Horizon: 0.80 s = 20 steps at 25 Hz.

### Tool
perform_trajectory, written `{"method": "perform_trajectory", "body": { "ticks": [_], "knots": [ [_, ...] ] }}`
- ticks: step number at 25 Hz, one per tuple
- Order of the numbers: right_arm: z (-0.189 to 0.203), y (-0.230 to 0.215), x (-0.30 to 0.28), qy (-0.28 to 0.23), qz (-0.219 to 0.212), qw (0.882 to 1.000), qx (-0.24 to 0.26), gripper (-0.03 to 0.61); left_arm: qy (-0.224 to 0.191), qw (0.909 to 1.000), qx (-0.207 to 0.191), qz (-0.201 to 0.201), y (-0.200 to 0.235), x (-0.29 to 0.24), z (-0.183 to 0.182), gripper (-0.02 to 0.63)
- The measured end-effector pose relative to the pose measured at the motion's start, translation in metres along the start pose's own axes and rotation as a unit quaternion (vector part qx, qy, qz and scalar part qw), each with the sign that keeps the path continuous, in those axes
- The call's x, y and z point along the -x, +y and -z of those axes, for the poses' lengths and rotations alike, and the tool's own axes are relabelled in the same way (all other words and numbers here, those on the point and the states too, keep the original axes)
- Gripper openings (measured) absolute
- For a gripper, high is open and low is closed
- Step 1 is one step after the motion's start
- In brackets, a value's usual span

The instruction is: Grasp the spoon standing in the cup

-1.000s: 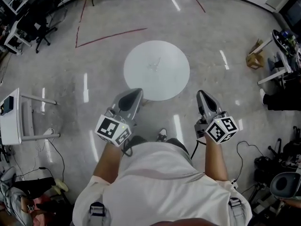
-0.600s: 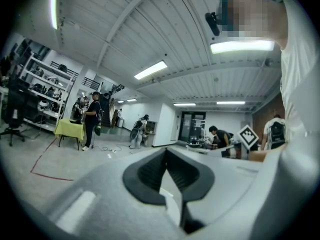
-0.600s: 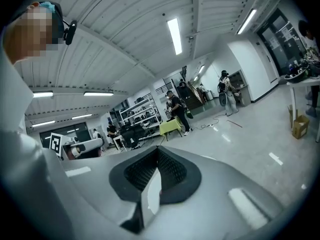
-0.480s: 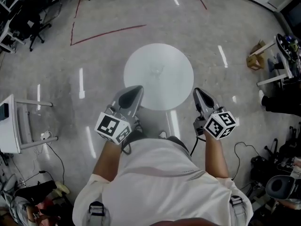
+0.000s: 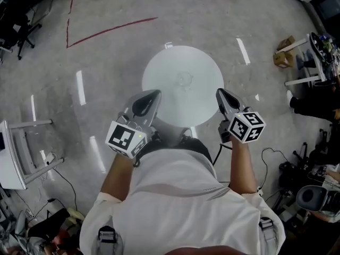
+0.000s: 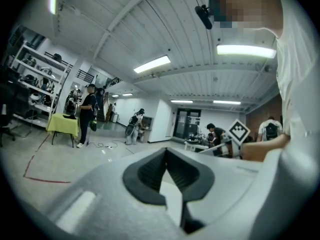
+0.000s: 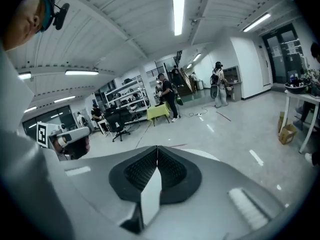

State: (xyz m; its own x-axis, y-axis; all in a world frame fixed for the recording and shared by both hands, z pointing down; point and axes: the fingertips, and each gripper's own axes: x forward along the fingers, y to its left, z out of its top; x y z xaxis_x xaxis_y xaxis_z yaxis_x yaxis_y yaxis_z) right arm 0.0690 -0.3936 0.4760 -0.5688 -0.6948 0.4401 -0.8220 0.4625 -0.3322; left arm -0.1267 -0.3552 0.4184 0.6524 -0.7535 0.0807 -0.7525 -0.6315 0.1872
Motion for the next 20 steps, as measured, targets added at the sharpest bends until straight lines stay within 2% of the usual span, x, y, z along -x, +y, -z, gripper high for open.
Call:
{"method": "perform_trajectory", "body": {
  "ticks": [1, 5, 8, 10, 20],
  "knots": [
    [0.004, -0.009, -0.009, 0.017, 0.004, 1.000, 0.000, 0.005, 0.001, 1.0000, 0.003, -0.001, 0.003, -0.004, 0.002, 0.002],
    [0.024, -0.047, -0.056, 0.091, 0.003, 0.996, -0.008, 0.077, 0.004, 0.9997, 0.017, -0.017, 0.011, -0.023, 0.009, 0.002],
    [0.050, -0.068, -0.096, 0.157, -0.008, 0.987, -0.027, 0.114, 0.010, 0.9991, 0.031, -0.029, 0.016, -0.031, 0.017, 0.002],
    [0.068, -0.080, -0.119, 0.193, -0.011, 0.981, -0.036, 0.114, 0.015, 0.9985, 0.038, -0.038, 0.018, -0.035, 0.023, 0.002],
    [0.132, -0.114, -0.210, 0.272, -0.014, 0.959, -0.081, 0.112, 0.030, 0.9942, 0.060, -0.084, 0.041, -0.047, 0.048, 0.002]
  ]
}}
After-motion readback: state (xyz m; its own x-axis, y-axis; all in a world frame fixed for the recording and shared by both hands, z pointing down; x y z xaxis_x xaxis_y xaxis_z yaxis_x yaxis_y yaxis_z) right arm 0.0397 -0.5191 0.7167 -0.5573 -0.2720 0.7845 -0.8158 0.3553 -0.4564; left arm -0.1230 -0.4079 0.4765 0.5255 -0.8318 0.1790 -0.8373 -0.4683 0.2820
